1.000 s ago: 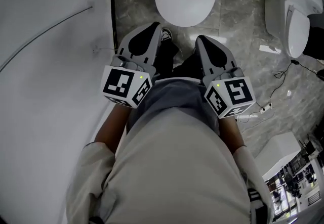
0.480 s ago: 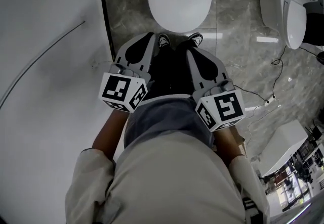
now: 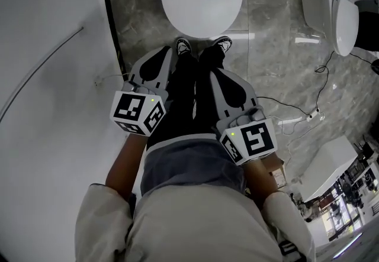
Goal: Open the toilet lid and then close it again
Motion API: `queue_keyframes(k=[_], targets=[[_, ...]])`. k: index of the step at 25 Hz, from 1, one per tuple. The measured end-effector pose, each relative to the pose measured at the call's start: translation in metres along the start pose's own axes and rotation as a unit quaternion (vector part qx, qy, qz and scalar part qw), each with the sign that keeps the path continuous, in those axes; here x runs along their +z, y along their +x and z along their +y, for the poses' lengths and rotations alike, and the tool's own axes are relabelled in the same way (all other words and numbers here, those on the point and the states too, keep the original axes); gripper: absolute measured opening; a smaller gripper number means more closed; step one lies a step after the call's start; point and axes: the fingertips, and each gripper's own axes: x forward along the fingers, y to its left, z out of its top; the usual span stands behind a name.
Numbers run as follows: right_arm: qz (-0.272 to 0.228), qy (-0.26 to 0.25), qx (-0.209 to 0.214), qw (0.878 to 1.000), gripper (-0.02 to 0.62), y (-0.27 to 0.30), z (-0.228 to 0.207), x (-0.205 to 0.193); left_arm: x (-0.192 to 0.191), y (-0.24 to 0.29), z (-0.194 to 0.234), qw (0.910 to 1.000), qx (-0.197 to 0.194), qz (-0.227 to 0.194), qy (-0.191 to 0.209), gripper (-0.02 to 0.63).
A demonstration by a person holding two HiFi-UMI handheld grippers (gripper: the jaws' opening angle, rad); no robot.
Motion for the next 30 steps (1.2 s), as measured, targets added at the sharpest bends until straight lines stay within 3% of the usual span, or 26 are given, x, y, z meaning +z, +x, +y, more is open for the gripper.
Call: queue_keyframes(k=[5,17,25,30], targets=[[0.015,0.012,-0.012,1.0,0.011,0.016,-0.018,-0.033,-0.038,0.015,0.014,0.9996,0.006,0.026,0.005,0.008],[0.019,0.036,-0.046,0.998,0.011,0.035,-0.083,-0.078,-0.087,0.065,0.039,0.9974,0.039,0.06,0.01,0.008],[0.039,0.047,-0.024,0.998,0.011,0.048,-0.084,-0.1,-0.135,0.106,0.056,0.993,0.052,0.104,0.022,0.008],[0.042,0.049,-0.013,0.998,0.011,0.055,-0.084,-0.102,-0.162,0.129,0.085,0.9911,0.076,0.109,-0.002,0.008]])
